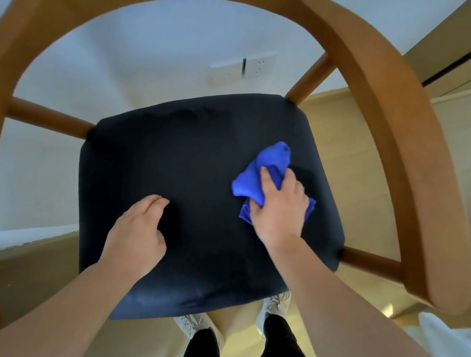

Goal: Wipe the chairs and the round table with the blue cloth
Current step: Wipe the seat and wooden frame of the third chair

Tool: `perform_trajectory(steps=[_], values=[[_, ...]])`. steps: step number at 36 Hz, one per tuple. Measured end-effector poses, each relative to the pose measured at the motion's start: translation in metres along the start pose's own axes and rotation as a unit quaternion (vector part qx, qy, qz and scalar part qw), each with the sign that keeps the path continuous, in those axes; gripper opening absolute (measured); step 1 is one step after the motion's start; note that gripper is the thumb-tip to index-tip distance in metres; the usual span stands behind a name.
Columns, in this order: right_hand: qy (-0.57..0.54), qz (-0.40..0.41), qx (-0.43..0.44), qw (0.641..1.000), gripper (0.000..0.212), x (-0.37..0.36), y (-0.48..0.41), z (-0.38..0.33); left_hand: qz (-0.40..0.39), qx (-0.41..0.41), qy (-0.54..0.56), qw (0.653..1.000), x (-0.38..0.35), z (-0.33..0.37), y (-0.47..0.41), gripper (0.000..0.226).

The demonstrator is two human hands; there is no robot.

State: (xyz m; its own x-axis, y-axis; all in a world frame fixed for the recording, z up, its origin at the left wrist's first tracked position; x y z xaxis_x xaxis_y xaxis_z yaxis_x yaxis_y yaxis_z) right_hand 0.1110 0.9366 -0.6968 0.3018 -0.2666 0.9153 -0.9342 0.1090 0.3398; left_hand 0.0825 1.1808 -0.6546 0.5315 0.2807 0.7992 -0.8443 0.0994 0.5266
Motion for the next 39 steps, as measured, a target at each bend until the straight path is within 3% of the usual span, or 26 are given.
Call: perform_trajectory(steps=[3, 16, 19, 24, 28, 30, 33, 39], values=[[0.040, -0.014, 0.083, 0.996, 0.066, -0.004, -0.007, -0.023, 0.001, 0.004, -0.001, 1.000, 0.003, 0.000, -0.003, 0.056], [0.062, -0.018, 0.189, 0.980, 0.065, 0.009, -0.035, -0.002, 0.000, 0.015, -0.004, 1.000, -0.002, 0.013, -0.010, 0.057], [0.039, 0.011, 0.121, 0.992, 0.064, 0.016, -0.045, 0.021, 0.002, 0.015, -0.004, 1.000, -0.001, 0.014, -0.012, 0.057], [-0.029, 0.055, -0.079, 0.995, 0.059, 0.025, -0.060, 0.056, 0.002, 0.014, -0.004, 1.000, 0.007, 0.009, -0.016, 0.057], [-0.165, 0.049, -0.278, 0.945, 0.043, 0.035, -0.071, 0.072, 0.008, 0.015, -0.003, 1.000, 0.014, 0.003, -0.016, 0.057], [-0.228, 0.024, -0.325, 0.917, 0.032, 0.044, -0.079, 0.076, 0.008, 0.013, -0.004, 1.000, 0.016, 0.000, -0.015, 0.057], [-0.189, 0.028, -0.267, 0.945, 0.027, 0.048, -0.084, 0.065, 0.009, 0.017, 0.002, 1.000, 0.018, -0.004, -0.016, 0.057], [-0.020, 0.059, -0.068, 0.996, 0.055, 0.030, -0.089, -0.002, 0.009, 0.022, 0.024, 0.999, 0.016, -0.008, -0.020, 0.057]])
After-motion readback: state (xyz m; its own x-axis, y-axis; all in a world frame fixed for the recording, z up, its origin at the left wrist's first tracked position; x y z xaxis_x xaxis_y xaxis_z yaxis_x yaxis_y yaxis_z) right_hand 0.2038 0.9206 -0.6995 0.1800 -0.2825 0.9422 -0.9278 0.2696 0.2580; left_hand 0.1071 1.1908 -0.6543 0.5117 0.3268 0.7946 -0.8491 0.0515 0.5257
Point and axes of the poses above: each hand's wrist, its own y-axis away from the middle knuckle, its own x-axis out of the back of the hand, z = x × y, the point moved 1 cm from there along -y, towards the middle knuckle, and after that the axes turned 6 degrees about -z, right-handed, at the moved point
